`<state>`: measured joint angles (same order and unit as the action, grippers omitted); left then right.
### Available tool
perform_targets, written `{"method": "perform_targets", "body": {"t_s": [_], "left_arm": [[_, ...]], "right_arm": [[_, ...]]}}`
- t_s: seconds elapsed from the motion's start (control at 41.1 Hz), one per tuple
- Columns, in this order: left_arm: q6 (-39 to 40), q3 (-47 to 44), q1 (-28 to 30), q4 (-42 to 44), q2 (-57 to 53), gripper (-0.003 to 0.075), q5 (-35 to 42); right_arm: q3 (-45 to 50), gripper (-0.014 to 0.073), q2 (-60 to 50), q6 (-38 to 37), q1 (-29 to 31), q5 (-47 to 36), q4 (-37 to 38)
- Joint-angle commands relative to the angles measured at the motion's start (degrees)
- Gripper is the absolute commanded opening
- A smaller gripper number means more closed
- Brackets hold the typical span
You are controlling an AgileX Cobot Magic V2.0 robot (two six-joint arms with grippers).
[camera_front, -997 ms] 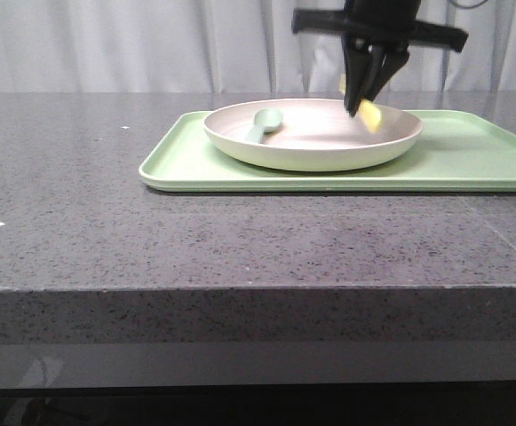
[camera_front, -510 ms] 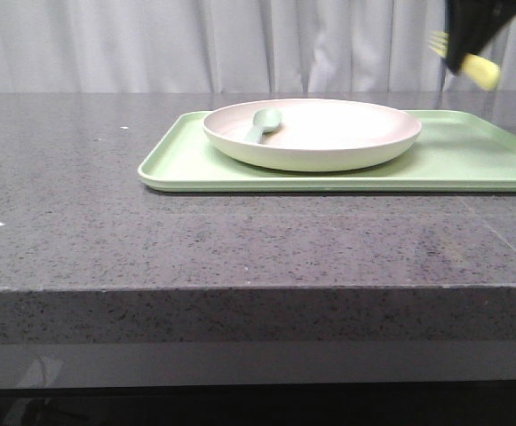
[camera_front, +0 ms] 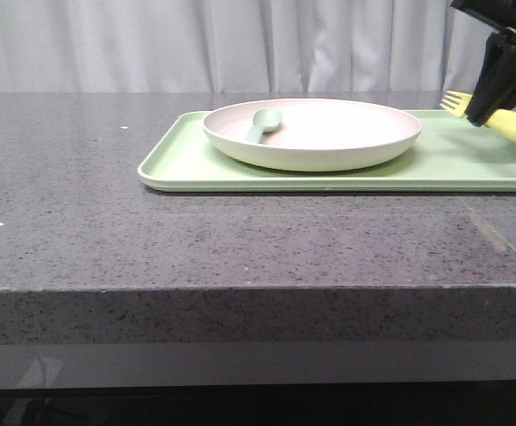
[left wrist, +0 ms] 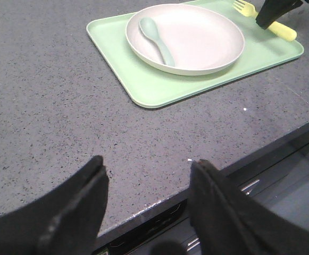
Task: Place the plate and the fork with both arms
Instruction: 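Lift the yellow fork out of the plate with the right gripper, then lower the fork onto the tray beside the plate and release it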
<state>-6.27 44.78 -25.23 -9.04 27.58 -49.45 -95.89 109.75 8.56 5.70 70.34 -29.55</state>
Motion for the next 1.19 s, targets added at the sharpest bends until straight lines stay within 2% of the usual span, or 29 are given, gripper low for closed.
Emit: {"method": "perform_targets", "body": {"t_s": [0.0, 0.292, 0.486, 0.583, 0.827, 0.948, 1.167], "left_arm": [[-0.2, 1.3, -0.4, -0.7, 0.3, 0.0356, 3.8], [-0.2, 1.3, -0.4, -0.7, 0.3, 0.0356, 3.8], [-0.2, 1.3, -0.4, -0.7, 0.3, 0.0356, 3.8], [-0.2, 1.3, -0.4, -0.7, 0.3, 0.0356, 3.8], [-0.2, 1.3, -0.4, -0.7, 0.3, 0.0356, 3.8], [-0.2, 1.3, -0.4, -0.7, 0.3, 0.0356, 3.8], [-0.2, 1.3, -0.4, -0.7, 0.3, 0.0356, 3.8]], "right_arm": [[-1.0, 0.0037, -1.5, 1.7, 0.4, -2.0, -4.4], [-1.0, 0.0052, -0.1, 1.7, 0.4, -4.2, -5.0], [-1.0, 0.0221, -0.1, 1.7, 0.4, -4.3, -4.2], [-1.0, 0.0264, -0.1, 1.7, 0.4, -4.6, -3.0], [-1.0, 0.0261, -0.1, 1.7, 0.4, -4.7, 2.3], [-1.0, 0.0261, -0.8, 1.7, 0.4, -5.1, 2.4], [-0.9, 0.0261, -7.1, 1.7, 0.1, -5.6, 3.7]]}}
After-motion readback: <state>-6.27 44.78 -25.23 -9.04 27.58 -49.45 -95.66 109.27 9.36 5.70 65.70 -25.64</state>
